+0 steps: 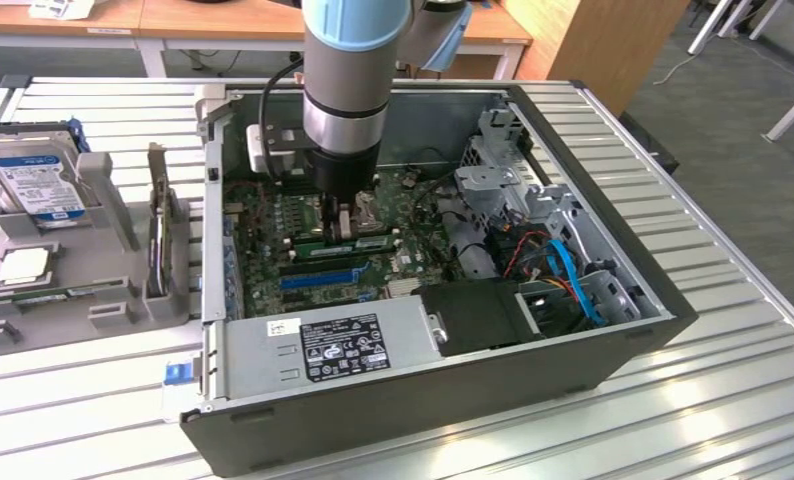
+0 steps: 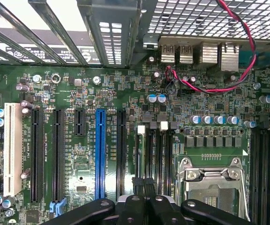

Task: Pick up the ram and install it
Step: 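Press down the ram until it locks into place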

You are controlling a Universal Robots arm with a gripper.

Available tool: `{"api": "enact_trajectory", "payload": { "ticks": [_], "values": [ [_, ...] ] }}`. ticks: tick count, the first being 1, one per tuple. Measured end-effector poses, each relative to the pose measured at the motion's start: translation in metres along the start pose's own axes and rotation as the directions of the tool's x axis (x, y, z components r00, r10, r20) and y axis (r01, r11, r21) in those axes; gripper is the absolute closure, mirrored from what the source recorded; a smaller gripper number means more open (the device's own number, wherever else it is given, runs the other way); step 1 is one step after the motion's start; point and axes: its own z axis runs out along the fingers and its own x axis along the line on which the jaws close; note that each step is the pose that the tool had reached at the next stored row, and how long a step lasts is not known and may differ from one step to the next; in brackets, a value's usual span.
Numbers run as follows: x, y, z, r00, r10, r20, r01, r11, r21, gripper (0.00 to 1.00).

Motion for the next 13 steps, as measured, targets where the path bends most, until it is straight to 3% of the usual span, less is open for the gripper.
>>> {"api": "enact_trajectory", "payload": {
  "ticks": [7, 13],
  "values": [
    [0.000, -0.0003, -0.0014, 1.0000, 0.000, 0.0021, 0.000, 1.0000, 0.0013, 0.90],
    [-0.001, 0.0000, -0.0100, 1.0000, 0.000, 0.0004, 0.000, 1.0000, -0.0004, 0.90]
  ]
}}
